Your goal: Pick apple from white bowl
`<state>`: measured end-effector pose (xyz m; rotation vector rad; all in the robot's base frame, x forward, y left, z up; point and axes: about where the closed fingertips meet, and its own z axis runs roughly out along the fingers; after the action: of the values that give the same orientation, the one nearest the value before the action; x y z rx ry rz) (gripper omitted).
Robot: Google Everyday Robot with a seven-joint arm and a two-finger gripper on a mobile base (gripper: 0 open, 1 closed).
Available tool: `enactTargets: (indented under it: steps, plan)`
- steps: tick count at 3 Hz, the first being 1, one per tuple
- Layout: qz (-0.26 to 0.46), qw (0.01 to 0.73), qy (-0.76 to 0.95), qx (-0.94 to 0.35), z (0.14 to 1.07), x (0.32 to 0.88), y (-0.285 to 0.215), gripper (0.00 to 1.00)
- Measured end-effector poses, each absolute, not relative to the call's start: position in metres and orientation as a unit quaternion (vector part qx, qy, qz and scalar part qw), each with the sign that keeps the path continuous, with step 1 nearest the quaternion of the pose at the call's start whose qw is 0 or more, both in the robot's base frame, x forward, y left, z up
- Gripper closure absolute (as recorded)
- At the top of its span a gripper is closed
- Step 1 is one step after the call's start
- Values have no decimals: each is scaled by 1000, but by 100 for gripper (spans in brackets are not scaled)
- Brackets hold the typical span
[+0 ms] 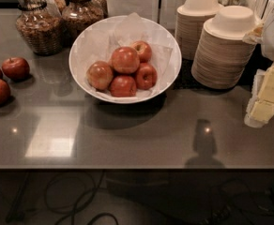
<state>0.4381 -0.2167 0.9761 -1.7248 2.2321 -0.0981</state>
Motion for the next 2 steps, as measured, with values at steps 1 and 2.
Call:
enactTargets:
  steps: [1,2]
  plan:
    - [-37,167,778,-605,978,442,-213,0]
    - [-35,204,767,-607,984,459,-195,0]
